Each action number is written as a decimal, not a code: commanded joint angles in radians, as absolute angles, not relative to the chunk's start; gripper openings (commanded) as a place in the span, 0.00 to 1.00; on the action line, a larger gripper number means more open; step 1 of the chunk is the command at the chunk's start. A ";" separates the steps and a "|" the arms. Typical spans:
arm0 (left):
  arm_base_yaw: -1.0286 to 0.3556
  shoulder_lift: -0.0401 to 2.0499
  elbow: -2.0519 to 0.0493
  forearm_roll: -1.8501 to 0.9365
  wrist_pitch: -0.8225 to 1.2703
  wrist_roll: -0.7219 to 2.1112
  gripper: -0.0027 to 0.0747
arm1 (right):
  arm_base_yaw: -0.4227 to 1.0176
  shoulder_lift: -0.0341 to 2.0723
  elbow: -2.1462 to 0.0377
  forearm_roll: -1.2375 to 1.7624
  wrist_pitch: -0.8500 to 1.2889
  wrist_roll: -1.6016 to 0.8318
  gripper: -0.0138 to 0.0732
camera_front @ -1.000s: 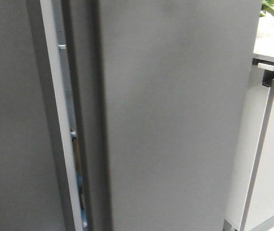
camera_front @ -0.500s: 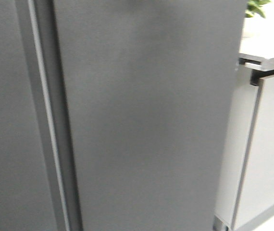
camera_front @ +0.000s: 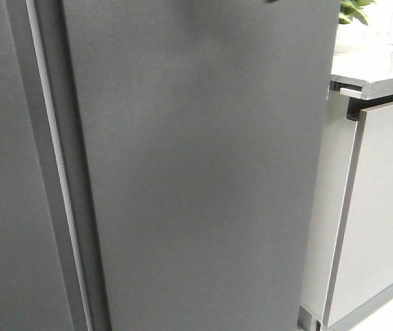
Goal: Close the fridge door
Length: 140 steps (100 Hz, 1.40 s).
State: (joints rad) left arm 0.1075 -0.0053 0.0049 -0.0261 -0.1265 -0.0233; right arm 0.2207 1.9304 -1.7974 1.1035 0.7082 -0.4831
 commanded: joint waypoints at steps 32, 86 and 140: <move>0.107 -0.026 0.040 -0.030 -0.200 -0.023 0.01 | 0.203 1.432 -1.695 0.499 0.686 -0.309 0.11; 0.107 -0.026 0.040 -0.030 -0.200 -0.023 0.01 | 0.024 1.005 -0.944 0.422 0.486 -0.309 0.11; 0.107 -0.026 0.040 -0.030 -0.200 -0.023 0.01 | 0.024 0.561 -0.474 0.437 0.255 -0.309 0.11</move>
